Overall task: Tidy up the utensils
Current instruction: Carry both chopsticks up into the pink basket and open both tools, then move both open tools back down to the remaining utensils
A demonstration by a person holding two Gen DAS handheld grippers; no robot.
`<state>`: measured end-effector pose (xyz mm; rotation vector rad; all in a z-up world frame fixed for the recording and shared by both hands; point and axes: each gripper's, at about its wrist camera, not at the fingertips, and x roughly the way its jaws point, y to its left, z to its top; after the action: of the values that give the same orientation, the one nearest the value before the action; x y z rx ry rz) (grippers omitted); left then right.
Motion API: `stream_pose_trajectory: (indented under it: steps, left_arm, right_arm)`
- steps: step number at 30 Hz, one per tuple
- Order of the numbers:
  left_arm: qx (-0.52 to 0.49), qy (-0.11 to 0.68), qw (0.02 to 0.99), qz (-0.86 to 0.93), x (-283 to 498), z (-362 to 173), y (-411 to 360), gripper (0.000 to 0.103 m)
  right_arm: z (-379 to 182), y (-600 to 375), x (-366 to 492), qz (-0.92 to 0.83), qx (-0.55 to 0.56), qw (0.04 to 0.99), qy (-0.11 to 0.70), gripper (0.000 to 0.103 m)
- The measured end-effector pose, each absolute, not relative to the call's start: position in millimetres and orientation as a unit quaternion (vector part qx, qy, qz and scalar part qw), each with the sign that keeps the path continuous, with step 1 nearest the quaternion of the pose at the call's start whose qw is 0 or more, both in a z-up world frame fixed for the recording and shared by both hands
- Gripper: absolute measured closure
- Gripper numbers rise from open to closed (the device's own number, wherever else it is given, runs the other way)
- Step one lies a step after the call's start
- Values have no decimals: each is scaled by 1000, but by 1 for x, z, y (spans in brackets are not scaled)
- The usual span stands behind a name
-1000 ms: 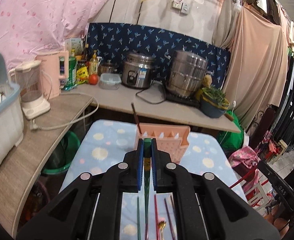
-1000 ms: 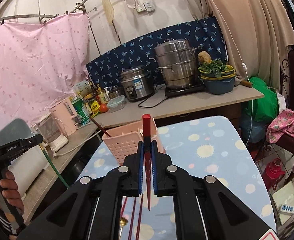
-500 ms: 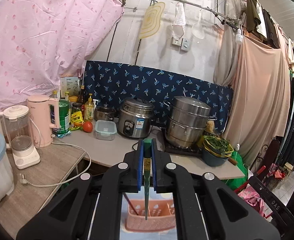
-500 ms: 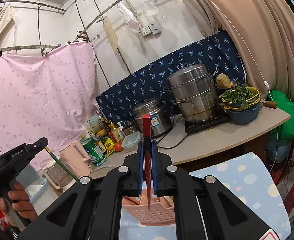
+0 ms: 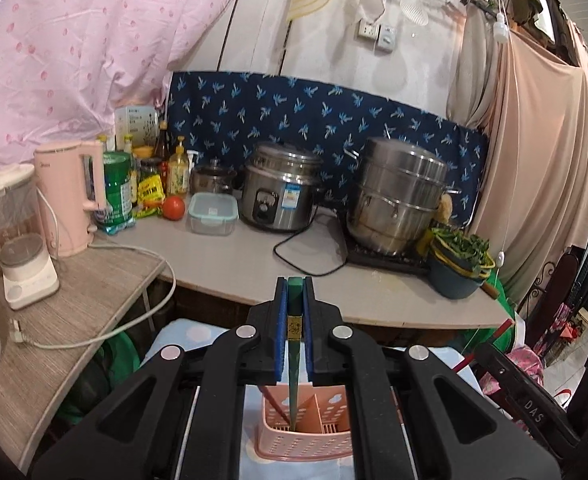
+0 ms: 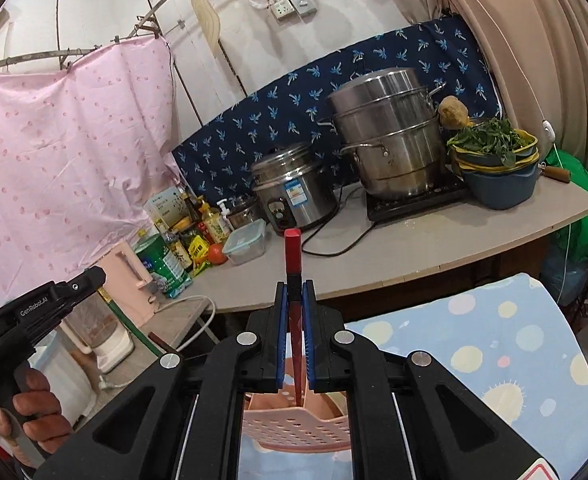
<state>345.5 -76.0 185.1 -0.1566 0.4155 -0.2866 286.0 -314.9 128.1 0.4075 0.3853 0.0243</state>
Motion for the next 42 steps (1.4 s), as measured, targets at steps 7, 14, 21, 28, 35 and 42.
stream_pose_trajectory:
  steps: [7, 14, 21, 28, 35, 42]
  left_arm:
    - [-84, 222, 962, -134, 352, 169, -72, 94]
    - [-82, 225, 962, -127, 346, 166, -64, 64]
    - [-75, 231, 962, -127, 325, 163, -57, 58]
    - [-60, 249, 958, -130, 289, 155, -50, 54]
    - [-43, 280, 948, -144, 237, 134, -42, 51]
    - [-11, 321, 936, -141, 181, 85, -31, 48]
  right_arm:
    - [115, -314, 289, 5, 191, 960, 206, 91]
    - [120, -316, 276, -1, 187, 963, 194, 72]
    - [124, -309, 249, 5, 175, 965, 196, 69]
    - [121, -297, 204, 19, 175, 962, 209, 66]
    - [102, -281, 146, 19, 173, 956, 237, 65]
    - [55, -261, 81, 5, 163, 943, 290, 65]
